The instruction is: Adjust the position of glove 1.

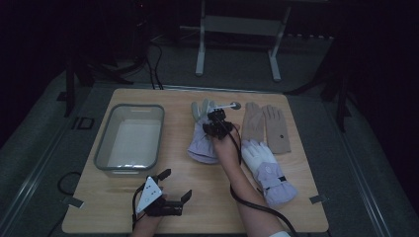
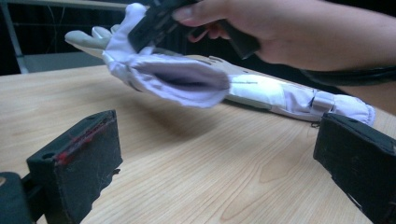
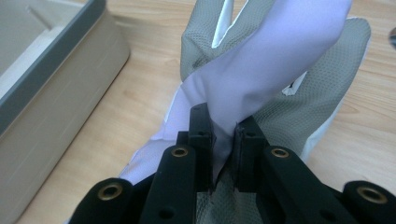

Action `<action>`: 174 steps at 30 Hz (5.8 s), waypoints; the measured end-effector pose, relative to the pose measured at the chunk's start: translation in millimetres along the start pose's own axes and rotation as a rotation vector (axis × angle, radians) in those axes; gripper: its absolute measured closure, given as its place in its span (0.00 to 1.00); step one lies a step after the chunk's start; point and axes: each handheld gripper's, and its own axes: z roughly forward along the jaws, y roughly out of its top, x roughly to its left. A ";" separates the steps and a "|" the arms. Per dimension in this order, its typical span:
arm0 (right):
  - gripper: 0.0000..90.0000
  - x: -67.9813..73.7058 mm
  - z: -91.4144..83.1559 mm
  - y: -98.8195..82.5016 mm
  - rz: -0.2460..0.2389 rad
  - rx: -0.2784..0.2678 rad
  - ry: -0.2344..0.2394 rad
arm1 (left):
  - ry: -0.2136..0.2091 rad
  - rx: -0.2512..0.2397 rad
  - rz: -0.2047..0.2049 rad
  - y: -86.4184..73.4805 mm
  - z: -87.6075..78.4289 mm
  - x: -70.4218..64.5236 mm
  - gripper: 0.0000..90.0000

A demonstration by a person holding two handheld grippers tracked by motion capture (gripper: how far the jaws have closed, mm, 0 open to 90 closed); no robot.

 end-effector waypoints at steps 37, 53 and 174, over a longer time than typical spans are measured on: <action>0.72 -8.7 24.0 -63.2 -0.019 0.114 0.038 | -0.005 0.023 0.003 -1.7 0.9 0.2 0.01; 0.16 -27.8 -16.2 -45.5 -0.081 0.005 0.077 | -0.005 0.034 -0.001 -3.2 3.5 0.9 0.01; 0.84 -19.4 -93.7 -58.1 0.049 -0.140 -0.013 | -0.007 0.062 0.027 -2.4 9.1 -1.3 0.01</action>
